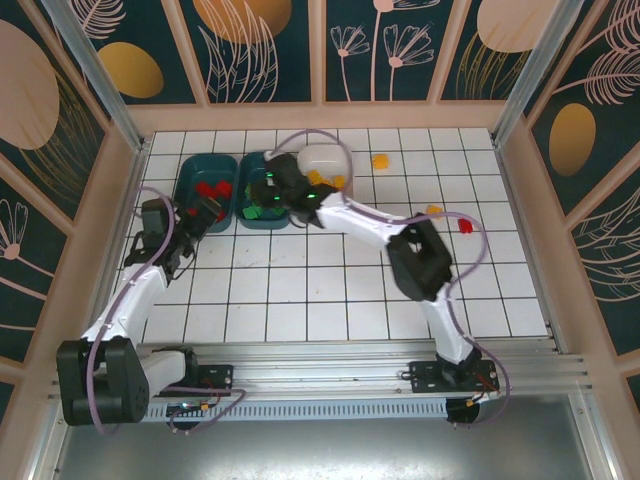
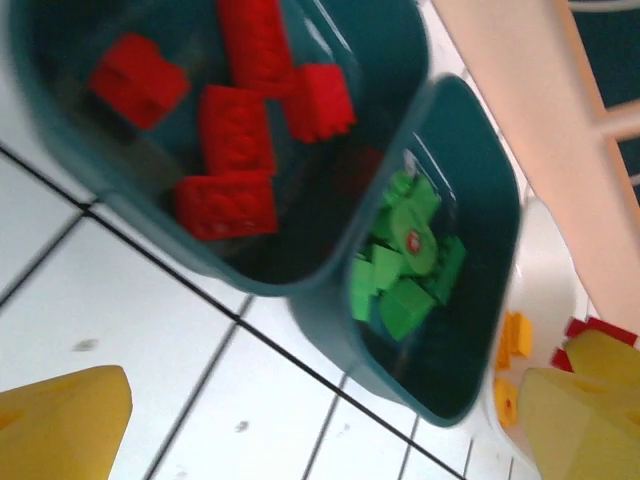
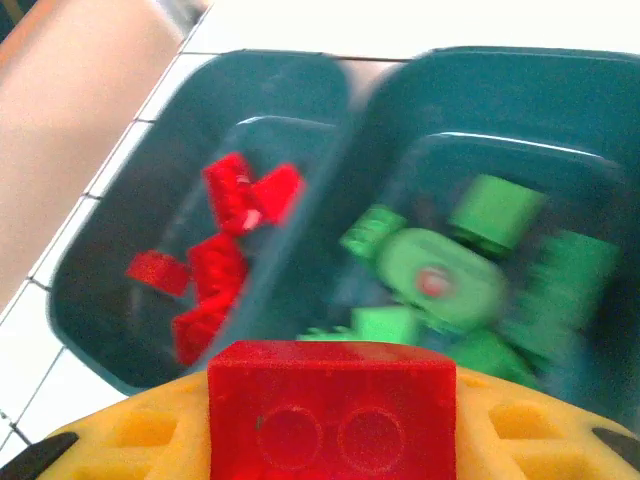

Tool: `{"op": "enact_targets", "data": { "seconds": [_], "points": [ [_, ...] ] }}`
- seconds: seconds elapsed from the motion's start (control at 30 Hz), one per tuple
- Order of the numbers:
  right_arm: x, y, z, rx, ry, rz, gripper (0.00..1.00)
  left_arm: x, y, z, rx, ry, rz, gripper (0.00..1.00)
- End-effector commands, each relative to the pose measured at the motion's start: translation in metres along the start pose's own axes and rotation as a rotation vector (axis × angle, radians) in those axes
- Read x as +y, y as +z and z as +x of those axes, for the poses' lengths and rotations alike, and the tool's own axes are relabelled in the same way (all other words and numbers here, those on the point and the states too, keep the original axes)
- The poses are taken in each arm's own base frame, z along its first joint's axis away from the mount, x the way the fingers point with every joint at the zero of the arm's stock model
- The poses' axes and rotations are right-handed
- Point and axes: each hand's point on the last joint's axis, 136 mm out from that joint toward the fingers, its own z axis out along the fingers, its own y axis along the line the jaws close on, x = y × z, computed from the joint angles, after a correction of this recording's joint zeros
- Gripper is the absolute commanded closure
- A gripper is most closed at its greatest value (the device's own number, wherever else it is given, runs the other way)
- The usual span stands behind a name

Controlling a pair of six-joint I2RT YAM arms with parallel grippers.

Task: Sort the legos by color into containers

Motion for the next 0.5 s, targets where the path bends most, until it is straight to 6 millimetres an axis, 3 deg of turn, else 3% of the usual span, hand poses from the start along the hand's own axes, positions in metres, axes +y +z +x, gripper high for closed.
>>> {"op": "enact_targets", "data": {
  "seconds": [0.0, 0.07, 0.2, 0.27, 0.37, 0.47],
  "points": [
    [0.047, 0.034, 0.000, 0.014, -0.111, -0.138, 0.60, 0.028, -0.006, 0.003, 0.009, -0.076, -0.054, 0.01],
    [0.066, 0.053, -0.001, 0.020, -0.142, -0.175, 0.59, 0.030, -0.007, 0.006, 0.025, -0.083, -0.049, 0.02],
    [0.073, 0.079, 0.002, 0.018, -0.120, -0.230, 0.58, 0.024, -0.011, 0.005, 0.031, -0.083, -0.029, 0.01],
    [0.071, 0.081, -0.004, -0.005, -0.093, -0.251, 0.55, 0.018, -0.015, 0.002, 0.020, -0.074, -0.009, 0.02],
    [0.072, 0.079, -0.002, 0.000, -0.112, -0.275, 0.34, 0.007, -0.018, 0.000, 0.024, -0.056, 0.030, 0.01],
    [0.076, 0.067, -0.014, -0.020, -0.164, -0.265, 0.27, -0.005, -0.020, 0.001, 0.039, -0.035, 0.089, 0.02]
  ]
}}
